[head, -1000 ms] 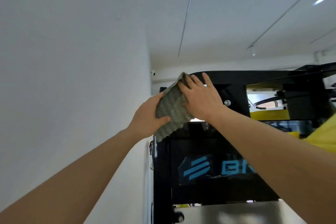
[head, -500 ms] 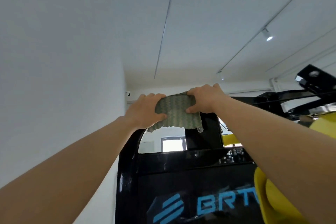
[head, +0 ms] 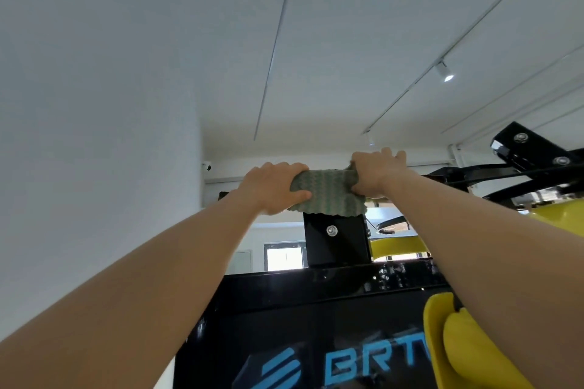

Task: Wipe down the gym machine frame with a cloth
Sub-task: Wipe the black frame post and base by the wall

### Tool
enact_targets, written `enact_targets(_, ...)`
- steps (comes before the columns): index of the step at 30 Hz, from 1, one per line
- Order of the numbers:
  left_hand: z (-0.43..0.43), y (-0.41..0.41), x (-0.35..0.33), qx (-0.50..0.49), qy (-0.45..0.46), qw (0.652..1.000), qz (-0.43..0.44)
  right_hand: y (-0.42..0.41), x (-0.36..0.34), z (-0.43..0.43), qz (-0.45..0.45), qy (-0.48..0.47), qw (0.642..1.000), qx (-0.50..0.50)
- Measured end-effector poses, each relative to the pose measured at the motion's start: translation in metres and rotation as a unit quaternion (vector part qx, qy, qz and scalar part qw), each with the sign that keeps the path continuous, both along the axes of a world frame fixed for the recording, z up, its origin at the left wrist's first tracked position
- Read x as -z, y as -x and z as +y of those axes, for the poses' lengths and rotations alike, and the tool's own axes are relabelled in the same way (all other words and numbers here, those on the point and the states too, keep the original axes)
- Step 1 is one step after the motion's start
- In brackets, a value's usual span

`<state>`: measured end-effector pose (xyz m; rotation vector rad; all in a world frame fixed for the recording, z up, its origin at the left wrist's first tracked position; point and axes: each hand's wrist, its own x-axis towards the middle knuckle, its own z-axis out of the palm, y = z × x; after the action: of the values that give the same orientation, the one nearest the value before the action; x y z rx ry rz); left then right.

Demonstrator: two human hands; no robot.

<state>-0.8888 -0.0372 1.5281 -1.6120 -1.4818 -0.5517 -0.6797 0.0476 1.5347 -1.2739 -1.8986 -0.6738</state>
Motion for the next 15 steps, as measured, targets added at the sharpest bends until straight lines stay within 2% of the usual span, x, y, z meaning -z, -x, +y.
enact_targets(7, -0.022, 0.028, 0.007, 0.011, -0.014, 0.999, -0.036, 0.037, 0.004, -0.023, -0.014, -0.020, 0.978, -0.209)
enact_targets(11, -0.042, 0.055, 0.017, 0.042, -0.019, 0.996, -0.080, 0.062, 0.013, -0.038, -0.023, -0.038, 0.961, -0.273)
enact_targets(15, -0.063, 0.079, 0.034, 0.081, -0.025, 0.985, -0.148, 0.087, 0.021, -0.055, -0.070, -0.069, 0.954, -0.283)
